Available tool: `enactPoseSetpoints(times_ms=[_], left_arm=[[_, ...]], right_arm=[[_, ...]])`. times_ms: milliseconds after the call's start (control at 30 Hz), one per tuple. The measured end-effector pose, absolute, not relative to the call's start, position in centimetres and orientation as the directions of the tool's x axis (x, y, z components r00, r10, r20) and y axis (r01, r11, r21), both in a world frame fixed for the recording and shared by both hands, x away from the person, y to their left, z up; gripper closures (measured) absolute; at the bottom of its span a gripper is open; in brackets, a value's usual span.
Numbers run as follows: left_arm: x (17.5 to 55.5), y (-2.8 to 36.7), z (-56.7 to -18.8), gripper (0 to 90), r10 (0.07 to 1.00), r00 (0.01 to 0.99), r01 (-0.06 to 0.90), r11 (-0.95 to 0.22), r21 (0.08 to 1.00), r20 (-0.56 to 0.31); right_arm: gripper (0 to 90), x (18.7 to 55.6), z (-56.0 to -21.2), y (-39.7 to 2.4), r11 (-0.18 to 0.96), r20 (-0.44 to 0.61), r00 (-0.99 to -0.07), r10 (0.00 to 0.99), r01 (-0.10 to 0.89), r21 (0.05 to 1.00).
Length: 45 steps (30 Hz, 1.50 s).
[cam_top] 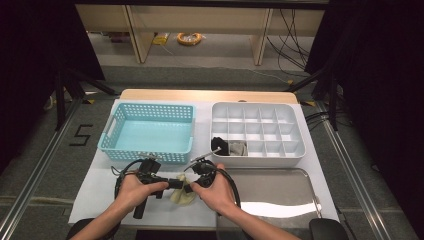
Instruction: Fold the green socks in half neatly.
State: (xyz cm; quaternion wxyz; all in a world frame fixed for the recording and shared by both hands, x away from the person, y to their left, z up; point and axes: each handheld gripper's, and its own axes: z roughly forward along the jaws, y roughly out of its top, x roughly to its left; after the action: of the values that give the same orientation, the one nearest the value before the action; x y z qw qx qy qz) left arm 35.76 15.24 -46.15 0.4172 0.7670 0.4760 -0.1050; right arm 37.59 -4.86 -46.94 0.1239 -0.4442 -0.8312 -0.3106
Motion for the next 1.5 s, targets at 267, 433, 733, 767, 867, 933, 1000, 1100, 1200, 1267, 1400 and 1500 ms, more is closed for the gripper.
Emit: enactPoseSetpoints(times_ms=[267, 433, 733, 767, 867, 933, 1000, 1100, 1200, 1267, 1400, 1500], left_arm=[[35.5, 14.2, -46.7, 75.4, 0.624, 0.568, 0.794, -0.244, 0.557, -0.536], [35.3, 13.9, -46.7, 71.3, 0.634, 0.580, 0.784, -0.265, 0.561, -0.512], [35.2, 13.6, -46.9, 68.4, 0.623, 0.600, 0.769, -0.278, 0.575, -0.502], [35.2, 13.6, -46.9, 68.3, 0.626, 0.602, 0.769, -0.287, 0.572, -0.495], [35.1, 13.5, -46.8, 68.3, 0.629, 0.603, 0.768, -0.292, 0.570, -0.491], [35.1, 13.5, -46.8, 68.2, 0.628, 0.603, 0.768, -0.292, 0.570, -0.492], [35.1, 13.4, -46.9, 68.0, 0.624, 0.607, 0.765, -0.291, 0.574, -0.493], [35.0, 13.4, -46.9, 67.7, 0.628, 0.609, 0.764, -0.301, 0.571, -0.484], [35.1, 13.4, -47.1, 67.0, 0.601, 0.619, 0.759, -0.292, 0.582, -0.506], [35.0, 13.4, -46.9, 65.7, 0.596, 0.624, 0.753, -0.286, 0.593, -0.505], [34.7, 14.2, -45.8, 64.1, 0.578, 0.636, 0.738, -0.261, 0.622, -0.512], [34.2, 15.0, -45.1, 70.4, 0.592, 0.641, 0.729, -0.271, 0.629, -0.488]], right_arm=[[87.0, 38.1, -44.3, -7.9, 0.326, 0.475, -0.531, 0.702, 0.832, 0.449], [81.5, 38.7, -44.1, -8.1, 0.311, 0.485, -0.531, 0.695, 0.830, 0.462], [76.3, 38.7, -44.8, -7.5, 0.303, 0.511, -0.509, 0.692, 0.848, 0.434], [76.1, 38.6, -44.7, -7.5, 0.302, 0.508, -0.509, 0.695, 0.848, 0.436], [75.2, 38.7, -44.7, -7.3, 0.311, 0.491, -0.518, 0.700, 0.841, 0.444], [74.8, 38.7, -44.8, -7.2, 0.317, 0.507, -0.516, 0.691, 0.846, 0.429], [74.9, 38.6, -44.9, -7.1, 0.317, 0.511, -0.510, 0.692, 0.851, 0.420], [78.2, 38.5, -45.2, -6.9, 0.324, 0.512, -0.507, 0.694, 0.854, 0.408], [85.3, 38.6, -45.6, -6.9, 0.355, 0.494, -0.550, 0.674, 0.827, 0.436], [86.8, 38.7, -45.8, -6.9, 0.364, 0.482, -0.564, 0.670, 0.816, 0.449], [87.2, 38.7, -45.3, -6.8, 0.345, 0.486, -0.529, 0.695, 0.839, 0.420], [87.1, 38.8, -45.2, -6.9, 0.359, 0.476, -0.545, 0.690, 0.829, 0.429]])
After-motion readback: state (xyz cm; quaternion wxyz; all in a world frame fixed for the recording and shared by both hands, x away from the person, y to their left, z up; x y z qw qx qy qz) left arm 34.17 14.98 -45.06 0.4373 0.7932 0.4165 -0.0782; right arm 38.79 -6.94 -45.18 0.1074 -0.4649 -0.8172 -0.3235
